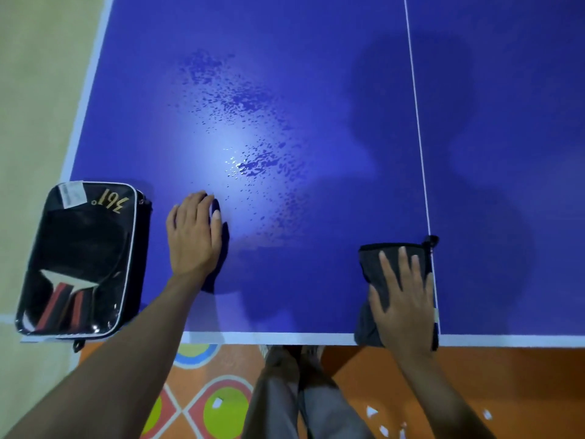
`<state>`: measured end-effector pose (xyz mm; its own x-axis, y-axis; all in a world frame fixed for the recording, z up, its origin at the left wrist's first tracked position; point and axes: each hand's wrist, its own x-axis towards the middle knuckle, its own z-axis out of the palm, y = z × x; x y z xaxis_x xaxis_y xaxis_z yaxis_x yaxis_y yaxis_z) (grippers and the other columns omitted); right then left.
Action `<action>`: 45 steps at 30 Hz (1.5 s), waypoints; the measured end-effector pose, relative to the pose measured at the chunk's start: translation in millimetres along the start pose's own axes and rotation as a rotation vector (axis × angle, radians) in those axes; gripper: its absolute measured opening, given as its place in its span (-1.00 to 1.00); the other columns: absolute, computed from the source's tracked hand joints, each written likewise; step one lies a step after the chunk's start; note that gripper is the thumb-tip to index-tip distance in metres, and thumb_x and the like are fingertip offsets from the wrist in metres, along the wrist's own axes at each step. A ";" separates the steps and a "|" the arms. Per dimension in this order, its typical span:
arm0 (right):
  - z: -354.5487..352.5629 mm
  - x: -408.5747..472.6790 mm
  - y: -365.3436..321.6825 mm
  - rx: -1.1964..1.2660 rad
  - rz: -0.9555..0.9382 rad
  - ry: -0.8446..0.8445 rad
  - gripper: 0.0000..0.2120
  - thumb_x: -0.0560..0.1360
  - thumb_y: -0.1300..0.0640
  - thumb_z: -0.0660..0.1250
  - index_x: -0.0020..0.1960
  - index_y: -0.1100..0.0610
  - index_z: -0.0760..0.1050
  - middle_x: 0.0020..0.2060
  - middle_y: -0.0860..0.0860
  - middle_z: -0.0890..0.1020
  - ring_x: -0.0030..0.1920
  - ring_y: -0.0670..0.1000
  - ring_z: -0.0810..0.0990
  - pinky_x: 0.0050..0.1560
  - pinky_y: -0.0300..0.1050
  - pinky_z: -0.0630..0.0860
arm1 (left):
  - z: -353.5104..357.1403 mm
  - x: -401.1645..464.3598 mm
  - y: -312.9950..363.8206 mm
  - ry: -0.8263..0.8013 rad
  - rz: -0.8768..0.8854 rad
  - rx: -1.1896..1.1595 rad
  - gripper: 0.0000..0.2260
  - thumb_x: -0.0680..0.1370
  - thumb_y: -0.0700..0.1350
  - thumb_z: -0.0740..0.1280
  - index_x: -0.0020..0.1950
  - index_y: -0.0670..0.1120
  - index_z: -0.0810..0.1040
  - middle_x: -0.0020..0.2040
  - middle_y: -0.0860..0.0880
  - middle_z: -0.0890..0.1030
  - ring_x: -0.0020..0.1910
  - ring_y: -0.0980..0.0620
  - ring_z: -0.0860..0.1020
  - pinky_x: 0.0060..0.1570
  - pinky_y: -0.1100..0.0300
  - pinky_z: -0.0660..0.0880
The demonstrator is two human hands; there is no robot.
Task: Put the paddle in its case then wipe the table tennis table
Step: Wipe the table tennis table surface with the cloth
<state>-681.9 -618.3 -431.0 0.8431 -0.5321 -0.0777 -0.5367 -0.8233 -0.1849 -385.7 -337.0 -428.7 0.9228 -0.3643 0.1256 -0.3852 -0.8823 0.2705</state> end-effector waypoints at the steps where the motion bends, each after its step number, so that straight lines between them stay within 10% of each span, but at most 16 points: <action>1: -1.6 -0.5 9.6 0.003 0.035 0.002 -0.37 0.67 -0.19 0.06 0.69 0.00 0.14 0.69 0.06 0.06 0.69 0.16 0.01 0.62 0.32 0.07 | 1.7 0.3 -0.4 -0.001 0.000 0.005 -0.65 0.72 -0.03 0.05 0.42 -0.10 0.44 0.46 -0.07 0.46 0.49 -0.08 0.35 0.53 -0.10 0.17; 9: 14.4 0.5 -50.7 -0.041 0.182 0.013 -0.36 0.67 -0.14 0.08 0.70 0.02 0.07 0.70 0.09 0.01 0.69 0.19 -0.02 0.61 0.37 0.04 | 1.5 -0.4 3.5 -0.009 -0.039 -0.023 -0.66 0.71 -0.02 0.02 0.38 -0.07 0.44 0.49 -0.04 0.42 0.55 -0.04 0.28 0.57 -0.14 0.07; 24: 53.6 80.0 -260.4 0.050 -0.189 -0.009 -0.34 0.68 -0.16 0.08 0.71 -0.04 -0.01 0.69 0.13 0.02 0.69 0.15 -0.04 0.62 0.31 0.04 | 0.6 1.1 -5.0 -0.002 -0.056 -0.171 -0.60 0.65 -0.12 0.01 0.40 -0.13 0.48 0.52 -0.06 0.41 0.61 -0.02 0.21 0.61 -0.14 0.02; 39: -4.5 123.6 8.6 0.000 0.020 0.085 -0.40 0.68 -0.13 0.08 0.69 -0.05 0.11 0.69 0.03 0.07 0.68 0.12 0.03 0.62 0.30 0.08 | 15.2 57.4 6.8 0.035 -0.061 -0.010 -0.60 0.71 0.04 0.00 0.45 -0.05 0.44 0.56 -0.03 0.37 0.61 -0.03 0.19 0.60 -0.13 0.03; 45: 1.8 130.4 11.4 -0.019 0.096 0.091 -0.41 0.71 -0.15 0.01 0.69 0.01 0.12 0.69 0.07 0.07 0.68 0.16 0.04 0.62 0.33 0.05 | 15.7 60.3 9.4 -0.003 -0.052 0.021 -0.59 0.71 0.03 0.01 0.50 -0.03 0.39 0.58 -0.04 0.33 0.62 -0.06 0.17 0.60 -0.15 0.00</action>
<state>-578.1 -696.7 -445.0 0.7817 -0.6236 -0.0046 -0.6159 -0.7708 -0.1627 -333.5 -371.9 -433.6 0.9415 -0.3189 0.1091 -0.3366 -0.9062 0.2561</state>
